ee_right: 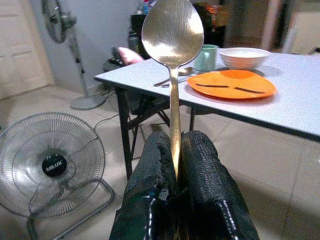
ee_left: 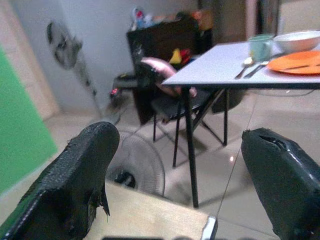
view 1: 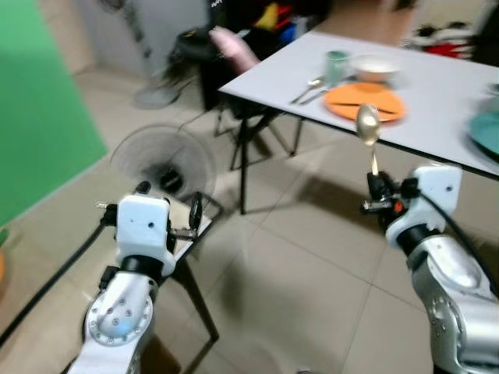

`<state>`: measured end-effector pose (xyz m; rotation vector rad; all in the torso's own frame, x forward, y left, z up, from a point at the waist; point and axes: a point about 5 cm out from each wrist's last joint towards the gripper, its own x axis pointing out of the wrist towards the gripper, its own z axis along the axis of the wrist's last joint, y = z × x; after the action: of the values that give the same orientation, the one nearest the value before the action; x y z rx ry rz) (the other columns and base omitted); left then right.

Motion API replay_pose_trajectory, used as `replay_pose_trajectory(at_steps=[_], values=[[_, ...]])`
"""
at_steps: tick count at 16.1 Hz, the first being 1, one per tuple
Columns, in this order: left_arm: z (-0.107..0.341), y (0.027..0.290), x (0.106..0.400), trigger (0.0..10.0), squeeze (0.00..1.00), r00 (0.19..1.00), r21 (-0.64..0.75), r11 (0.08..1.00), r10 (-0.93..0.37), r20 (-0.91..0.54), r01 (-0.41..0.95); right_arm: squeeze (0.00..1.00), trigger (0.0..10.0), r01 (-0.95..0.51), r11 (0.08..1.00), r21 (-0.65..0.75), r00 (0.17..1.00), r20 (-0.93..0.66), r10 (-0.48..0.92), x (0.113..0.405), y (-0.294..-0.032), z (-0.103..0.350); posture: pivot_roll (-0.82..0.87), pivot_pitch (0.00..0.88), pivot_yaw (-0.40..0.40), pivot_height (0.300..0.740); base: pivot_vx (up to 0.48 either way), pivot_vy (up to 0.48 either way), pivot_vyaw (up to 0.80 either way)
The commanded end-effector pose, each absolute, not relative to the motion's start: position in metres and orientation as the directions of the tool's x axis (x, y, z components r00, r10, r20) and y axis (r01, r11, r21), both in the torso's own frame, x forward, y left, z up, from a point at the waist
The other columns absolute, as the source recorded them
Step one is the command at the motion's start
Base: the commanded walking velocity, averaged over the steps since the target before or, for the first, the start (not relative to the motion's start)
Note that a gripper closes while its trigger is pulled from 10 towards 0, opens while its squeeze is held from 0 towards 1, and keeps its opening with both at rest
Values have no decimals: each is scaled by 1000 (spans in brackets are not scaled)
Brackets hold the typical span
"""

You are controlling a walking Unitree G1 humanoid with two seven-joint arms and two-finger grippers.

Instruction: Setting the table

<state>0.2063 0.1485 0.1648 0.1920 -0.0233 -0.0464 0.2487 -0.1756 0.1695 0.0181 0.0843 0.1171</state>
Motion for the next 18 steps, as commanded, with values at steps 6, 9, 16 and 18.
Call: replay_pose_trajectory(at_steps=[6, 9, 16, 18], values=[[164, 147, 209, 10000, 0, 996, 204, 976, -89, 23, 83, 0, 10000, -126, 992, 24, 989, -79, 128, 251, -168, 171, -65, 0, 41, 740, 0, 0, -800], [165, 148, 212, 10000, 0, 995, 199, 976, -92, 27, 85, 0, 10000, -99, 995, 9, 989, -105, 100, 251, -171, 171, -68, 0, 40, 740, 175, 0, -267], [163, 145, 215, 10000, 0, 993, 185, 977, -115, 18, 110, 0, 10000, -106, 992, -73, 982, -167, 92, 265, -180, 174, -81, 0, 38, 740, 274, 0, -152], [163, 145, 216, 10000, 0, 993, 187, 976, -116, 18, 111, 0, 10000, -109, 991, -75, 981, -170, 95, 268, -180, 177, -74, 0, 36, 740, 306, 0, 0]])
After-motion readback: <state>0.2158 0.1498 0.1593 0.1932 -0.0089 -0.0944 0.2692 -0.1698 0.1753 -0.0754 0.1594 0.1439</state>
